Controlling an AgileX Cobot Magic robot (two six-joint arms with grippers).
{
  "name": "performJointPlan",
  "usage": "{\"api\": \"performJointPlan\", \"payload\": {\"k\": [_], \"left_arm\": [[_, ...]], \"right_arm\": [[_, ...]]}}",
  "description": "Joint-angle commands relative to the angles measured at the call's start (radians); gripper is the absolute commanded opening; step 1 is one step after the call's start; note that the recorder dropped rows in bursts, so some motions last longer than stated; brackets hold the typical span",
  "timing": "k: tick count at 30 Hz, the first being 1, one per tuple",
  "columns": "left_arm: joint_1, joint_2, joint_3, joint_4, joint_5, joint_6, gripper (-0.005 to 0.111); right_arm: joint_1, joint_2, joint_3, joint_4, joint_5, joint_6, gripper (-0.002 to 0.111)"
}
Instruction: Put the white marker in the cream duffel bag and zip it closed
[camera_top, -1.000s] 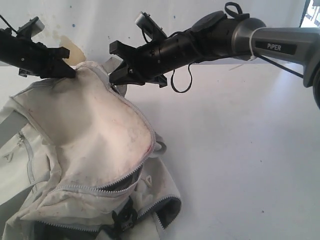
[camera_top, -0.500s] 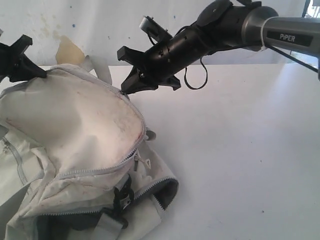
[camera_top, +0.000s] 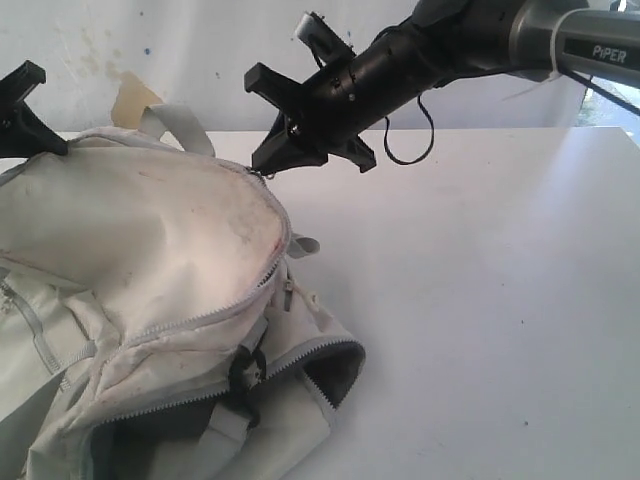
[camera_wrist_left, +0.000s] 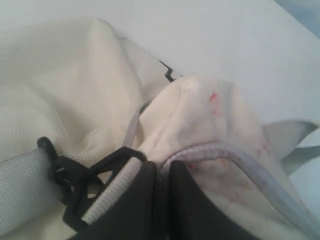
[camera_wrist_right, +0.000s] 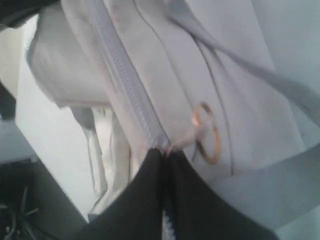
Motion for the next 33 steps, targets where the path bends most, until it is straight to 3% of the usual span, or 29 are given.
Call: {"api": "performJointPlan", "payload": {"k": [1,12,14,24,33], "left_arm": [[0.052,-0.027,-0.007,0.152,-0.175,-0.035,0.0],[0.052,-0.051,-0.007,0.274,-0.198,-0.148,0.0],[0.052,-0.051,-0.007,0.258,-0.199,-0.144,0.0],[-0.004,-0.051,-0.007,-0.042,-0.091,0.154,0.0],[-0.088,-0.051,-0.007,-0.053,-0.096,0.237,0.0]], "right_arm": [[-0.034,-0.02,0.0,-0.105,0.131,0.022,0.0],[-0.062,-0.02,0.0,-0.196,0.166,0.074,0.0],[-0.07,-0.02,0.0,-0.179,0.107,0.101,0.0],[-0.051,-0.012,0.0,0.099,-0.172,-0.059,0.0],[-0.021,0.009,0.0,0.298,-0.176,-0.152,0.0]]}}
